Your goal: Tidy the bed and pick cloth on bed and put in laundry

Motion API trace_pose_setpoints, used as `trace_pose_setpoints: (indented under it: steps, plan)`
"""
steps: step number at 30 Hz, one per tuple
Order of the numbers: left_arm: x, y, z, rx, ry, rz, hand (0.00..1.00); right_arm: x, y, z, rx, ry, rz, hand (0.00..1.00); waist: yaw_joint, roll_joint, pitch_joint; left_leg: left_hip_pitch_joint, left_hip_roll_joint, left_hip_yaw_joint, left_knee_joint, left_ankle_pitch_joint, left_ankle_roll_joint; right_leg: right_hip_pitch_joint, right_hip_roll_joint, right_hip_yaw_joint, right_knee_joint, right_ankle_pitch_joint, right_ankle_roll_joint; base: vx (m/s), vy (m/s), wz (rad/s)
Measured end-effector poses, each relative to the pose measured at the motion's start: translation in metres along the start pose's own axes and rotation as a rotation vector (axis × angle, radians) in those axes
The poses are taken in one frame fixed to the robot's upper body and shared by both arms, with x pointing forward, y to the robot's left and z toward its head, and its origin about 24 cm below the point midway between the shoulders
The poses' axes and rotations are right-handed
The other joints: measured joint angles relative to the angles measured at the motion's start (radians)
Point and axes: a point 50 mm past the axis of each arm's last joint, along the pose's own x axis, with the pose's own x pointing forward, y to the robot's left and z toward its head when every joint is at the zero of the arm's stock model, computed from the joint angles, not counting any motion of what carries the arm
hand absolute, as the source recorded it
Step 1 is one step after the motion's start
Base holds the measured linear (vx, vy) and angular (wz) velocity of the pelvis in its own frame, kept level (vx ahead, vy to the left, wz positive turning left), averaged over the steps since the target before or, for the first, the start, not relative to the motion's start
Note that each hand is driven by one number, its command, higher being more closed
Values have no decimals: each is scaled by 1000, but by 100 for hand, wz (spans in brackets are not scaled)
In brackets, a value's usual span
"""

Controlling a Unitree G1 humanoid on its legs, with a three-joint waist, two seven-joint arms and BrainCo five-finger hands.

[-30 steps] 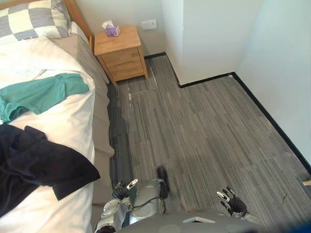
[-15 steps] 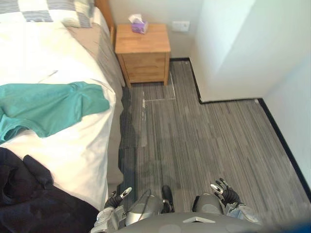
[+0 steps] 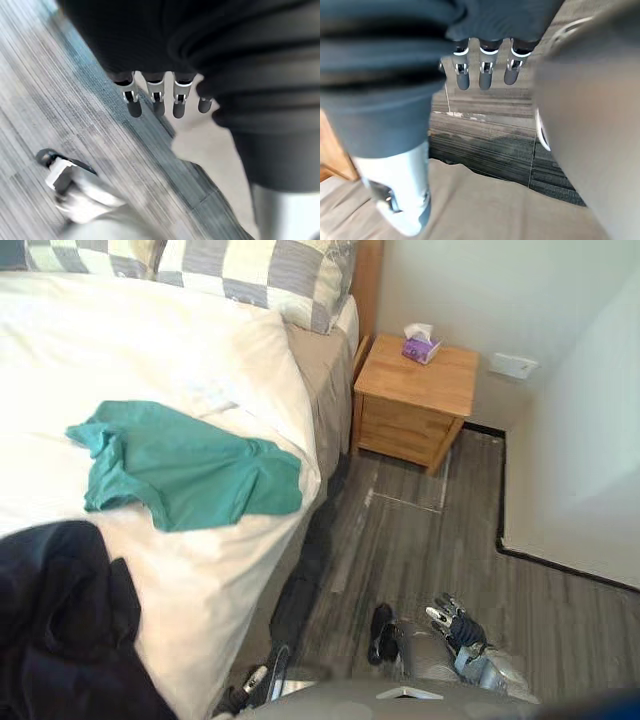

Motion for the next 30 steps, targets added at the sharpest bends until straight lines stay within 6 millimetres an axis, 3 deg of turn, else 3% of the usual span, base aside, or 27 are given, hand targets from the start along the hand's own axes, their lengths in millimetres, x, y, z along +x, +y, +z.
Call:
trace_pose_setpoints:
  steps: [2,4,6,7,8,9,10,12,13,15,16,17,20,23,25,26,27,28,29,30]
  plan:
    - [1,-2,4,12,-12,-7,0,-4,-4,-11,38,28,-26,0,-2,-12,10,-19,45,38,-68,-38,-7,112,-8,5,-64,-8,17,470,-112,-5]
    - [2,-7,9,15,-31,-25,0,-7,-8,-13,57,25,-44,0,-3,-23,14,-32,38,36,-254,-45,-24,167,-35,11,-95,-24,39,299,-24,1]
    - [3,-11,15,39,-47,-37,0,-11,-13,-18,78,30,-65,0,-6,-24,16,-50,16,37,-509,14,-44,190,-59,10,-115,-55,56,299,14,14]
    - [3,-10,13,42,-39,-35,0,-13,-15,-20,93,28,-80,0,-4,-20,16,-67,12,37,-673,102,-45,216,-62,8,-136,-71,73,316,54,12]
    - [3,-10,12,51,-36,-32,0,-14,-16,-21,94,33,-84,0,0,-23,19,-70,16,40,-708,177,-44,236,-64,13,-150,-77,84,346,68,1]
    - [2,-7,8,64,-24,-25,0,-15,-16,-23,93,36,-85,0,7,-25,18,-57,15,45,-724,212,-45,248,-65,18,-159,-84,96,374,98,-10]
    - [1,-3,2,81,0,-22,0,-17,-18,-24,91,35,-93,0,19,-26,18,-34,15,68,-748,265,-21,266,-66,33,-167,-96,116,366,109,-14]
    - [1,1,0,99,17,-23,0,-15,-15,-24,84,33,-85,0,36,-39,20,-28,10,101,-721,236,37,276,-75,55,-182,-104,145,332,92,-18]
    - [0,9,-2,126,49,-12,0,-10,-6,-22,82,27,-63,0,39,-58,21,-24,3,118,-714,212,57,270,-91,56,-162,-111,171,317,44,-39]
    - [-3,17,-17,167,116,10,0,-3,4,-15,81,8,-33,0,42,-70,20,14,-3,156,-751,196,65,178,-126,69,46,-158,243,336,45,-59]
    - [-6,23,-28,172,156,35,0,0,6,-10,74,-12,-23,0,41,-71,20,59,-5,182,-781,201,73,76,-166,51,286,-166,264,284,45,-51]
    - [-8,25,-36,187,187,46,0,1,5,-3,65,-44,-28,0,34,-78,29,118,-7,191,-791,194,84,15,-217,9,470,-176,271,338,22,-32]
    - [-9,30,-37,231,184,58,0,3,8,-1,59,-54,-18,0,28,-83,33,202,16,171,-802,187,79,-8,-271,-60,543,-219,252,246,-80,28]
    - [-4,34,-16,203,103,76,0,4,14,-2,64,-67,-7,0,23,-95,33,218,64,81,-802,173,25,-7,-279,-61,318,-197,254,215,-312,87]
    - [-2,38,4,188,27,83,0,5,20,-4,64,-66,6,0,22,-130,46,210,66,-3,-809,165,-27,21,-288,64,19,-83,243,102,-424,89]
    - [-2,41,8,189,6,84,0,5,22,-7,65,-61,6,0,23,-148,47,207,58,-32,-811,159,-38,37,-299,110,-41,-76,244,64,-491,108]
    - [-2,46,15,188,-17,89,0,3,19,-11,75,-52,-10,0,21,-171,46,212,54,-85,-835,166,-78,57,-292,125,-52,-5,299,66,-483,122]
    - [-1,37,11,174,-16,69,0,0,12,-13,79,-49,-36,0,16,-137,44,212,72,-139,-825,176,-100,72,-258,113,-29,-37,290,129,-524,145]
    - [-1,26,8,147,-23,43,0,-3,5,-12,54,-43,-50,0,19,-86,42,195,123,-170,-819,163,-108,81,-192,132,0,-89,269,146,-456,114]
    - [-1,24,6,143,-23,39,0,-2,5,-10,48,-46,-44,0,21,-79,43,195,132,-191,-826,169,-122,83,-168,145,15,-104,253,128,-354,90]
